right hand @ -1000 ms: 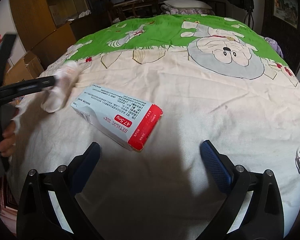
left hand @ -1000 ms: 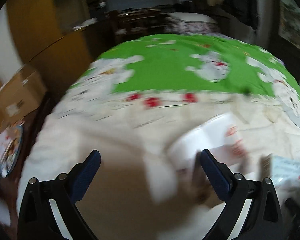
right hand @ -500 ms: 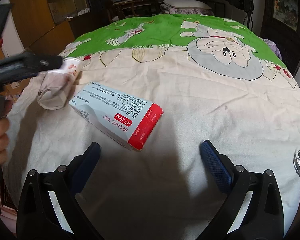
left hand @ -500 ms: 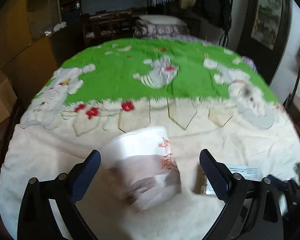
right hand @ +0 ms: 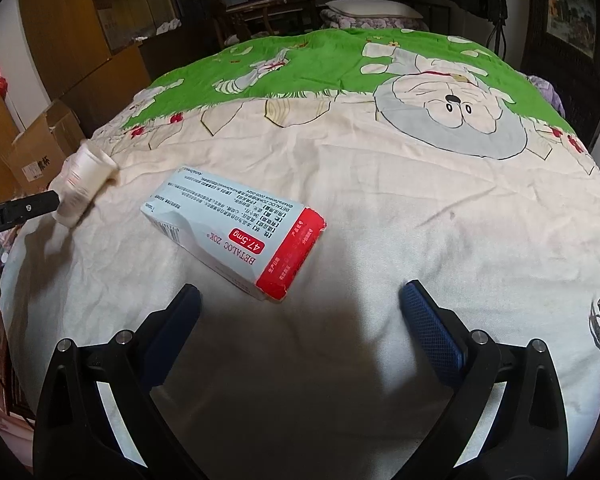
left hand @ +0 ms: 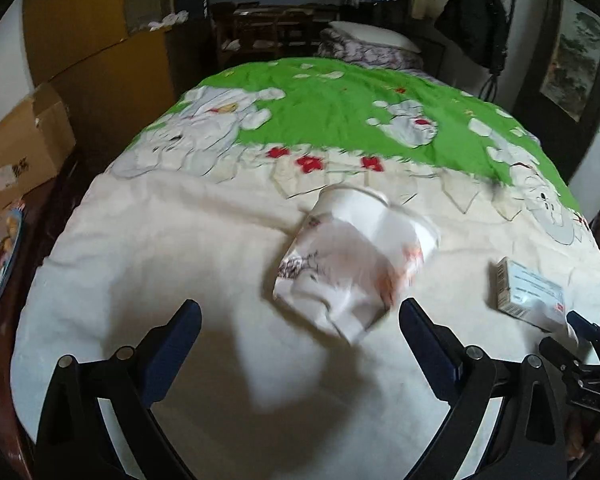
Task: Collect trash
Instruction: 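Grasp the white paper cup with the left tool while the right tool approaches the medicine box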
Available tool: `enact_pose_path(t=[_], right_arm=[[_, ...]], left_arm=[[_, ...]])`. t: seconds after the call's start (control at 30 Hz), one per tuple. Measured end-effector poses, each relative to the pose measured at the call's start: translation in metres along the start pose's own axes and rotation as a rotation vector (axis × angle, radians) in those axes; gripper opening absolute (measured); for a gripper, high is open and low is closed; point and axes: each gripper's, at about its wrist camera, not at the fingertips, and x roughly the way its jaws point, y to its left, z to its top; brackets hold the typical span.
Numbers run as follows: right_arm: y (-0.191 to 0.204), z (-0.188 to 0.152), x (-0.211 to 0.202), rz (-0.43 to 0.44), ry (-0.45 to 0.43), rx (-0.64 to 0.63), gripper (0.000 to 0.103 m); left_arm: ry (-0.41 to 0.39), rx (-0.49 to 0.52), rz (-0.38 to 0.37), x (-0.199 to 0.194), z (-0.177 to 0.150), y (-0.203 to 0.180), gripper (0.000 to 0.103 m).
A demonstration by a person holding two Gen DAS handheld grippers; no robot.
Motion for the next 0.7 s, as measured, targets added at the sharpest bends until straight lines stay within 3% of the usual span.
enact_pose_path(t=[0.1, 0.23, 0.33, 0.43, 0.5, 0.6, 0.7], right_arm=[[-0.001, 0.000, -0.001, 0.007, -0.003, 0.007, 0.097], [0.000, 0.000, -0.001, 0.001, -0.001, 0.003, 0.097], [0.000, 0.000, 0.000, -0.001, 0.000, 0.002, 0.097], [0.000, 0.000, -0.001, 0.000, 0.000, 0.002, 0.097], [0.000, 0.000, -0.001, 0.000, 0.000, 0.002, 0.097], [0.000, 0.000, -0.001, 0.001, -0.001, 0.004, 0.097], [-0.001, 0.000, -0.002, 0.014, -0.007, 0.011, 0.097]], left_arm=[[-0.037, 0.049, -0.032, 0.010, 0.008, -0.021, 0.097], [-0.024, 0.154, -0.103, 0.027, 0.016, -0.046, 0.097], [-0.006, 0.196, -0.077, 0.041, 0.017, -0.048, 0.097], [0.034, 0.128, -0.033, 0.055, 0.018, -0.026, 0.097], [0.072, -0.017, 0.006, 0.064, 0.016, 0.002, 0.097], [0.026, -0.187, -0.034, 0.059, 0.009, 0.027, 0.097], [-0.019, -0.160, -0.065, 0.051, 0.003, 0.011, 0.097]])
